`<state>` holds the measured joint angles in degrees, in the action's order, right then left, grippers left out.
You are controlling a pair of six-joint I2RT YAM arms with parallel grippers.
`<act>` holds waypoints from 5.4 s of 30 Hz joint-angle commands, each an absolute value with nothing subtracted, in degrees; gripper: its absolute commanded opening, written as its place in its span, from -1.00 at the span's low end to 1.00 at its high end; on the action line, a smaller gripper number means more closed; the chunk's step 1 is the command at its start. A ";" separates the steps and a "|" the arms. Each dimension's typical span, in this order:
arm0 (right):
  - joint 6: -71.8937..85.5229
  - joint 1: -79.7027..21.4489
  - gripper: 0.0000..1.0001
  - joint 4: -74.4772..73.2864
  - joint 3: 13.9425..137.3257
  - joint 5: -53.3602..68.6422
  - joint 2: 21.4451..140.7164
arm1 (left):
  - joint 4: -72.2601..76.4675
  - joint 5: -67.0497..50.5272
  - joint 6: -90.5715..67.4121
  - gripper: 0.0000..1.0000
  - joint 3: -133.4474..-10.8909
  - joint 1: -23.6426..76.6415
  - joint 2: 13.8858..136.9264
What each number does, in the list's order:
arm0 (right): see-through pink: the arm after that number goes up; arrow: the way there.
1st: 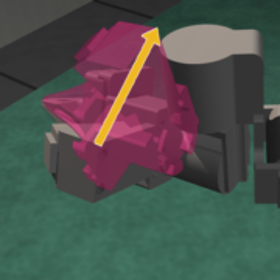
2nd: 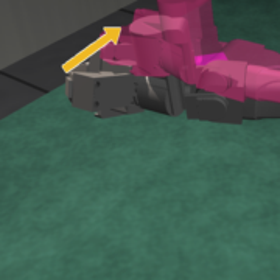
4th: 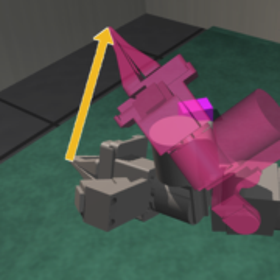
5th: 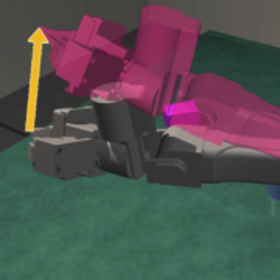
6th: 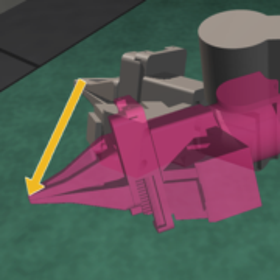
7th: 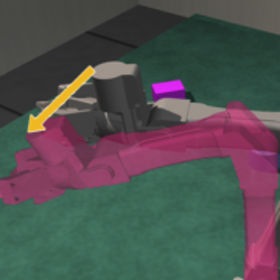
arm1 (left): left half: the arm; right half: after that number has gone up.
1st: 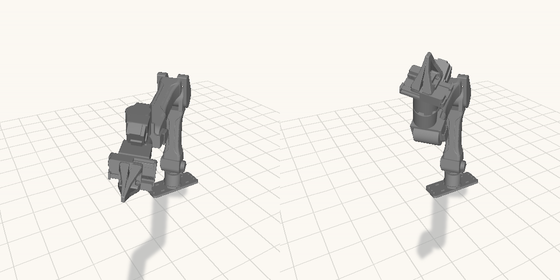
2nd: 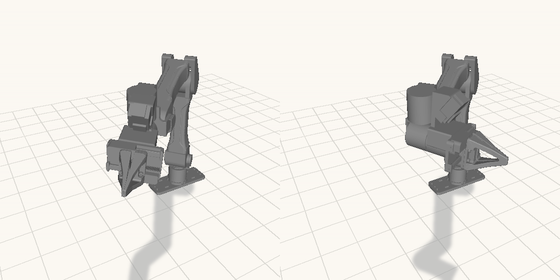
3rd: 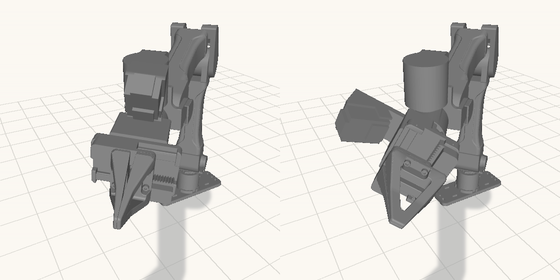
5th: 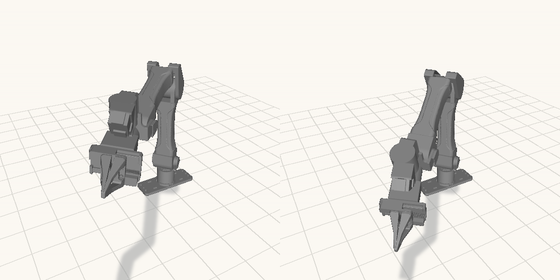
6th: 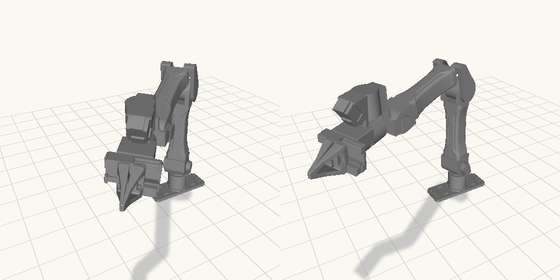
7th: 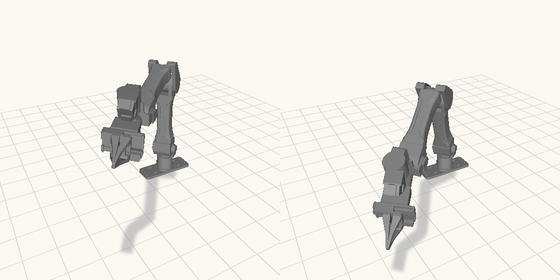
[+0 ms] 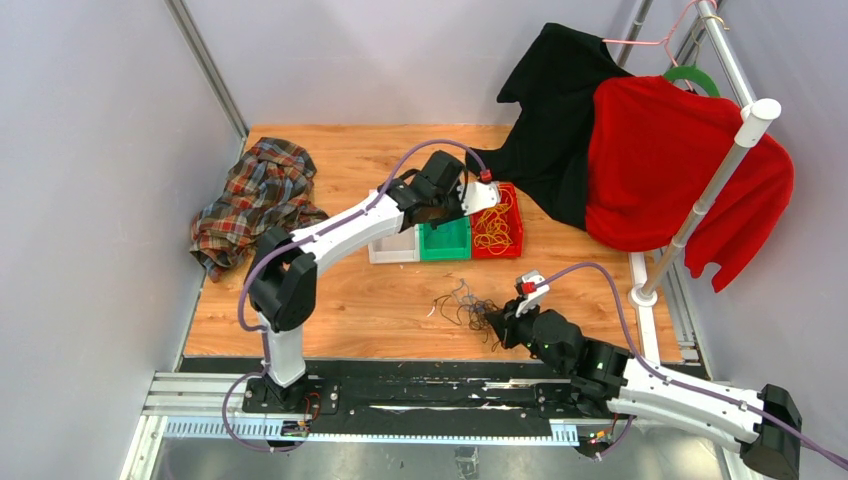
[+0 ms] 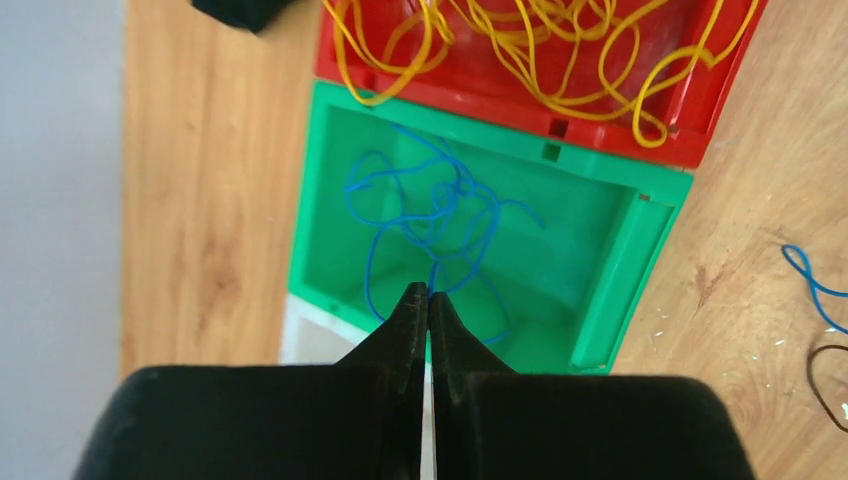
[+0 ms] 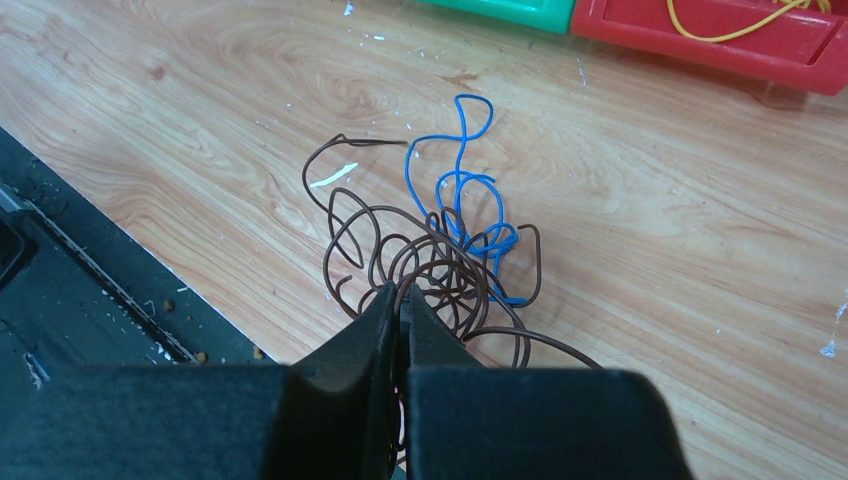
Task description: Untangle the cables
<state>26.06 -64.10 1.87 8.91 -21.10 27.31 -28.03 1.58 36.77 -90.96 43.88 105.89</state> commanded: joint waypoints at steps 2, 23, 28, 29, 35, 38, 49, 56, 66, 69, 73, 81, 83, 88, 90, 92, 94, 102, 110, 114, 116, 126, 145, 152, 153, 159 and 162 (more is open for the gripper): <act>25.83 -65.39 -0.99 1.38 10.82 -23.97 26.51 | -23.97 -0.68 34.73 -0.99 -87.82 41.66 109.96; 25.50 -65.30 -0.99 3.59 10.45 -24.20 26.41 | -49.33 -26.14 36.79 0.96 -95.86 39.64 101.88; 25.40 -65.30 -0.99 4.61 10.03 -23.32 28.22 | -49.95 -32.17 34.39 1.00 -89.79 42.11 98.05; 25.32 -65.30 -0.99 4.83 9.95 -22.72 28.72 | -49.97 -32.50 34.97 0.97 -88.72 43.04 98.36; 25.99 -65.30 -0.99 1.10 11.22 -20.59 31.87 | -50.28 -31.51 43.85 0.64 -88.91 45.76 105.49; 26.82 -65.31 -0.99 -0.87 11.46 -20.70 32.63 | -51.12 -31.28 50.43 0.55 -91.92 46.31 109.49; 28.80 -65.30 -0.99 -5.08 11.41 -22.31 30.77 | -51.75 -34.13 63.15 0.44 -93.26 49.37 115.85; 30.79 -65.30 -0.99 -5.62 9.82 -23.50 27.06 | -45.96 -34.75 61.73 0.19 -89.46 49.99 116.02; 30.76 -65.30 -0.99 -7.54 10.01 -23.85 25.66 | -38.32 -30.27 58.75 -0.79 -83.29 50.09 114.43; 30.92 -65.30 -0.99 -8.18 9.91 -24.08 24.87 | -39.58 -28.41 55.66 -0.99 -84.83 49.74 111.33; 30.70 -65.30 -0.99 -8.15 9.83 -24.24 24.72 | -49.90 -28.20 50.82 -0.99 -91.92 48.74 106.56; 29.75 -65.30 -0.99 -6.00 12.13 -23.79 31.55 | -58.21 -22.67 41.19 -0.99 -107.68 44.22 97.17; 29.34 -65.30 -0.99 -4.80 12.50 -23.48 33.34 | -58.37 -20.80 40.81 -0.99 -110.55 42.98 95.04; 28.94 -65.30 -0.99 -1.74 13.33 -21.86 39.27 | -58.36 -16.25 43.71 -0.99 -116.38 41.57 89.64; 29.44 -65.30 -0.99 -0.23 13.51 -20.85 41.23 | -58.32 -15.75 44.24 -0.99 -118.20 41.57 88.34; 29.80 -65.30 -0.99 1.43 13.64 -20.19 42.82 | -58.29 -15.77 43.86 -0.99 -119.46 41.57 87.63; 29.88 -65.30 -0.99 2.53 14.23 -19.74 43.83 | -58.36 -15.39 43.15 -0.99 -119.17 41.57 87.19; 29.42 -65.30 -0.99 1.21 15.90 -21.43 40.94 | -52.10 -8.83 42.30 -0.99 -104.49 41.51 87.73; 29.72 -65.30 -0.99 -1.32 14.51 -24.79 33.30 | -36.81 1.20 42.39 -0.99 -93.21 40.57 99.27; 29.62 -65.30 -0.99 -2.88 14.98 -25.09 32.06 | -37.38 4.39 42.42 -0.99 -98.49 40.52 108.92; 29.73 -65.30 -0.99 -3.09 15.09 -25.09 31.79 | -36.38 5.65 42.59 -0.99 -100.52 40.52 112.53; 30.25 -65.30 -0.99 -2.36 14.79 -25.14 32.12 | -32.28 2.03 38.68 -0.57 -104.35 40.52 120.55; 32.64 -65.30 -0.99 3.32 13.68 -27.13 28.05 | -54.40 -33.42 29.87 0.89 -94.27 42.26 93.84; 30.15 -65.22 -0.99 9.88 15.29 -20.19 31.90 | -53.35 -36.06 33.79 0.83 -88.04 47.01 93.62; 29.55 -65.22 -0.99 10.76 15.68 -19.05 32.52 | -53.35 -36.81 34.69 0.82 -88.06 47.02 93.88; 27.28 -65.22 -0.99 14.05 18.55 -16.94 36.77 | -53.37 -42.27 34.17 0.70 -87.85 47.69 94.60; 26.73 -65.28 -0.99 15.71 19.25 -16.83 38.79 | -53.38 -44.15 32.86 0.61 -86.73 47.93 94.47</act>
